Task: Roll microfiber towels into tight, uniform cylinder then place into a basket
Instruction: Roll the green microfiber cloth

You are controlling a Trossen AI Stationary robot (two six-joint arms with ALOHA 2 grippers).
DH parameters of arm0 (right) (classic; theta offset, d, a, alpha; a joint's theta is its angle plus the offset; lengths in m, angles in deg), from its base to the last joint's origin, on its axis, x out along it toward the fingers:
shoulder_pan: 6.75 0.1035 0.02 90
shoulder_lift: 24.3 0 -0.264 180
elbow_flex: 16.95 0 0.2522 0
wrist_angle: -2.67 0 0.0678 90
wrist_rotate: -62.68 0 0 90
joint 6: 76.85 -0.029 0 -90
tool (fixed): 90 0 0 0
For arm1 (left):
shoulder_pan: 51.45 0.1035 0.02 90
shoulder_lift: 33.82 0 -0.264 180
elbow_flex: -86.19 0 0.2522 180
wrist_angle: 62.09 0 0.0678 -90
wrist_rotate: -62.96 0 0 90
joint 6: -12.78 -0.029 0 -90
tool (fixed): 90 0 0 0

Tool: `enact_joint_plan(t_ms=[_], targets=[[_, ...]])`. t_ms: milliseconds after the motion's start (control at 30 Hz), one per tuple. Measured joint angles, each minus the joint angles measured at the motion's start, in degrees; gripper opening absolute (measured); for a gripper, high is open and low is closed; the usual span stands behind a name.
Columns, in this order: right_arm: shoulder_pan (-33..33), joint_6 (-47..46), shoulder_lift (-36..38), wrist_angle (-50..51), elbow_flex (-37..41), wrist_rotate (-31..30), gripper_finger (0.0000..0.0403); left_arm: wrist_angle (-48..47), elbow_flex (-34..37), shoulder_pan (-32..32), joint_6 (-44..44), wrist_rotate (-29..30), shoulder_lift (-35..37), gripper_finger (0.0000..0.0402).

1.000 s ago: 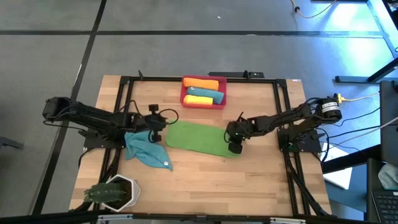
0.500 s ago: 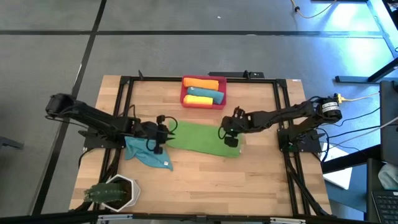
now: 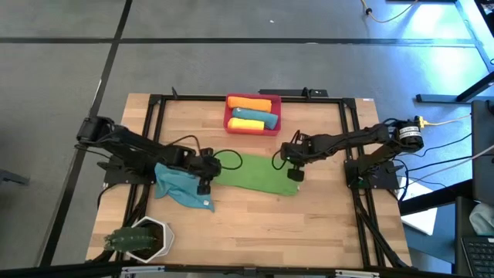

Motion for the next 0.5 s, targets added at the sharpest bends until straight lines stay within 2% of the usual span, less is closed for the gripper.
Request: enact_joint_plan(t_ms=[200,500], targets=[[0.28,0.64,0.00,-0.47,2.40,3.72,0.0012,-2.12,-0.74,3.14,-0.04,-1.56,-2.80,0.0003],[4.51,-6.86,-0.13,-2.99,6.04,10.36,0.0008,-1.42,-0.76,9.99,-3.47,0.07,-4.62,0.0003]])
